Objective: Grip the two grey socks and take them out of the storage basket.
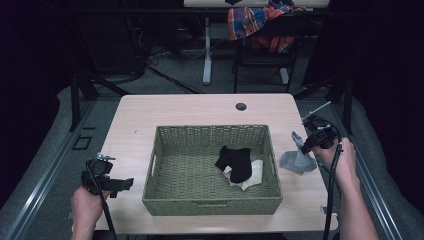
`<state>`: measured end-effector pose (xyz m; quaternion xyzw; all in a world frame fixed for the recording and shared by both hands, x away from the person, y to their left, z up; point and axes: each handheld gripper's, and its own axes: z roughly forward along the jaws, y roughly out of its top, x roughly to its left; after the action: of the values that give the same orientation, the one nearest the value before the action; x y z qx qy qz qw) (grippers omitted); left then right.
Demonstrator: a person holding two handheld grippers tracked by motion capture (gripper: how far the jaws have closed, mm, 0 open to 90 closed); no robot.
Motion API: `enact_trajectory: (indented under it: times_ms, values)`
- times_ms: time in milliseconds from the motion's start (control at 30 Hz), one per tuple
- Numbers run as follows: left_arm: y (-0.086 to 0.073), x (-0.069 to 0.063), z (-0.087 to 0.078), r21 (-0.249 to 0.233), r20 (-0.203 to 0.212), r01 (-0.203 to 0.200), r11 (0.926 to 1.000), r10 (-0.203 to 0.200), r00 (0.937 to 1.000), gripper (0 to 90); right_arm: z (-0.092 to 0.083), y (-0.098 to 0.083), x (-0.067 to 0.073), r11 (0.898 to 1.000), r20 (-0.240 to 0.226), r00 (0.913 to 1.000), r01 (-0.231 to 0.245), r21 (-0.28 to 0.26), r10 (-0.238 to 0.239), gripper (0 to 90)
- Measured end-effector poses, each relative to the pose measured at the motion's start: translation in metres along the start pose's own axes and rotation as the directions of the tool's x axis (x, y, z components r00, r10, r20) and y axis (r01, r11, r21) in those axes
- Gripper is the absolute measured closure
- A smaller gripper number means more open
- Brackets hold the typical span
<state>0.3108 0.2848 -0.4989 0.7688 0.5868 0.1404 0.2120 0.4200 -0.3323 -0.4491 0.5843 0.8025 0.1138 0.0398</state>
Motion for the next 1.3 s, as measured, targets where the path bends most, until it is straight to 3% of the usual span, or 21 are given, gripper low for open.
enact_trajectory:
  times_ms: [33, 67, 333, 433, 833, 1000, 1033, 1133, 1233, 1267, 1300]
  values:
    - [0.0, 0.0, 0.0, 0.001, 0.003, 0.001, 1.0, -0.001, 1.0, 0.1, 0.0, 0.001, -0.001, 1.0, 0.0, 0.9999, 0.013, 0.026, -0.013, 85.5]
    - [0.0, 0.0, 0.001, 0.003, 0.004, -0.001, 1.0, 0.001, 1.0, 0.1, 0.008, 0.001, -0.002, 1.0, -0.004, 1.0, -0.002, 0.019, 0.002, 85.4]
    - [0.0, 0.0, 0.001, -0.001, 0.002, 0.002, 1.0, -0.002, 1.0, 0.1, 0.027, 0.0, -0.01, 0.997, -0.017, 0.9998, 0.009, 0.077, -0.007, 85.3]
    - [0.0, 0.0, 0.001, 0.002, 0.003, -0.003, 1.0, 0.003, 1.0, 0.0, 0.036, -0.001, -0.009, 0.999, -0.015, 0.9998, -0.01, 0.049, 0.011, 85.1]
    - [0.0, 0.0, 0.001, 0.002, 0.002, -0.003, 1.0, 0.003, 1.0, 0.0, 0.057, 0.001, -0.011, 0.997, -0.047, 0.9989, 0.01, 0.082, -0.006, 82.5]
    - [0.0, -0.001, 0.001, 0.001, 0.002, -0.005, 1.0, 0.005, 1.0, 0.1, 0.062, 0.0, -0.012, 0.998, -0.069, 0.9976, -0.004, 0.062, 0.008, 79.9]
    - [0.0, -0.001, 0.0, 0.0, 0.002, -0.004, 1.0, 0.004, 1.0, 0.1, 0.064, 0.0, -0.014, 0.998, -0.087, 0.9962, -0.002, 0.061, 0.008, 76.0]
    - [0.0, -0.001, 0.0, -0.001, 0.001, -0.003, 1.0, 0.003, 1.0, 0.1, 0.064, 0.001, -0.016, 0.997, -0.084, 0.9964, 0.011, 0.081, -0.004, 73.8]
    - [0.0, -0.001, 0.0, -0.001, 0.001, -0.003, 1.0, 0.003, 1.0, 0.1, 0.061, 0.0, -0.013, 0.999, -0.072, 0.9974, 0.006, 0.053, -0.002, 58.7]
    - [0.0, -0.001, 0.0, -0.001, 0.001, -0.003, 1.0, 0.003, 1.0, 0.1, 0.061, 0.0, -0.013, 0.999, -0.072, 0.9974, 0.006, 0.053, -0.002, 58.7]
    - [0.0, -0.001, 0.0, -0.001, 0.001, -0.003, 1.0, 0.003, 1.0, 0.1, 0.054, 0.0, -0.011, 1.0, -0.06, 0.9982, 0.001, 0.024, 0.001, 50.4]
